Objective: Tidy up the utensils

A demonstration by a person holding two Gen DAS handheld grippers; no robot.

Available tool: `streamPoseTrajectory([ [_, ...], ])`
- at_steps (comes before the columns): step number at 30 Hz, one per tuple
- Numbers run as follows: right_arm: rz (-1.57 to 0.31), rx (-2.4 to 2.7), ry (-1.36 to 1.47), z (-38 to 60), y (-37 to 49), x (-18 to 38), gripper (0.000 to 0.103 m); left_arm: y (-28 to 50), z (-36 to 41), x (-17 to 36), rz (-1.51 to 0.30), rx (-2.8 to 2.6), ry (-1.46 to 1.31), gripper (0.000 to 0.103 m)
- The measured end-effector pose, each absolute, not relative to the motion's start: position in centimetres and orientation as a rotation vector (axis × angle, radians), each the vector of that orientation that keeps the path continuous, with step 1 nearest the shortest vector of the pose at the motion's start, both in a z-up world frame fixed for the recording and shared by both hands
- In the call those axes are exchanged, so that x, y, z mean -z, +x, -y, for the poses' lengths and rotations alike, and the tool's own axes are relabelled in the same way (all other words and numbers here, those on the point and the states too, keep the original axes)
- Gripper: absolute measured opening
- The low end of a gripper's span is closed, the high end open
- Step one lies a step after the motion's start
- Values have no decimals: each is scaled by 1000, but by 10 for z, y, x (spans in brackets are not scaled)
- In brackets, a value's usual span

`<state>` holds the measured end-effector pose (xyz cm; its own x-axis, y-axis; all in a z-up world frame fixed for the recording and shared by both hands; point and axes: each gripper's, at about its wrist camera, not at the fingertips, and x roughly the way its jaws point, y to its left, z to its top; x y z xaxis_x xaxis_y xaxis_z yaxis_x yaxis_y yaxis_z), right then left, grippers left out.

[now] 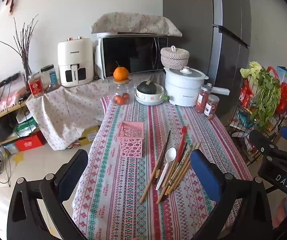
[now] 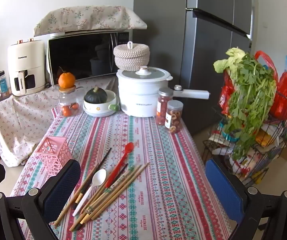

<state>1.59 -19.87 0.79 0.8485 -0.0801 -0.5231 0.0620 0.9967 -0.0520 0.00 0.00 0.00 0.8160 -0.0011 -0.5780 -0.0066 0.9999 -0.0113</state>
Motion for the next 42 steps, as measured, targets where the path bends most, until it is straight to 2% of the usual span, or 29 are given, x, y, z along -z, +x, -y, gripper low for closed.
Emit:
streamPoseTrajectory([
  [42,-555,68,-30,195,16,-8,103,-3,6,4,-623,-1,-16,103],
])
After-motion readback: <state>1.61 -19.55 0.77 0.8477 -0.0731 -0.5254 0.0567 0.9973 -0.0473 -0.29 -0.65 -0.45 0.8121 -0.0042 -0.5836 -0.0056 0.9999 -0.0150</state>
